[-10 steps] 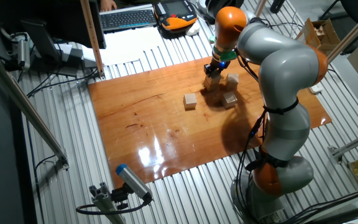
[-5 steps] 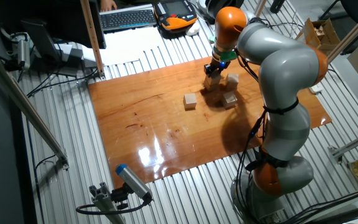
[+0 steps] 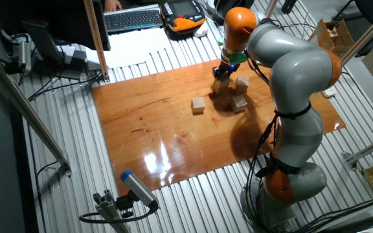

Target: Stack the blocks in a vertical line of five

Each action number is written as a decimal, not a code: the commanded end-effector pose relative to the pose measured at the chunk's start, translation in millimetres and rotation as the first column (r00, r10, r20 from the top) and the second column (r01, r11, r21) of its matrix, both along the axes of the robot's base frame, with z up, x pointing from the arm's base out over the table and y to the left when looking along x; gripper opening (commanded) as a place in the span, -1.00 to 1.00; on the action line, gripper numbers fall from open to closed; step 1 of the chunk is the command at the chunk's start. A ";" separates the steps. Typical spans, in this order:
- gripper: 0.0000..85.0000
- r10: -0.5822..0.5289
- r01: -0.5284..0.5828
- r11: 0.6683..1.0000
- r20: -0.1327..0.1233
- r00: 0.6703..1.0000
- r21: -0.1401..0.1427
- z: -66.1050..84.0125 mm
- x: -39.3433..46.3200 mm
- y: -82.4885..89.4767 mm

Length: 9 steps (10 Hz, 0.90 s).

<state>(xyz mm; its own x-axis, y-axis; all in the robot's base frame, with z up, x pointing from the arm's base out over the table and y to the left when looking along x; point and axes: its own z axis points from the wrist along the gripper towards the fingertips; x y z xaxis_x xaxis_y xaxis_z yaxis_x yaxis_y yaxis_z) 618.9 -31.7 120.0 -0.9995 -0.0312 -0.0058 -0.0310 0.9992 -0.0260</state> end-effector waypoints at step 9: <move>-0.20 -0.011 0.011 1.000 0.011 1.000 -0.009 -1.6 -0.6 1.0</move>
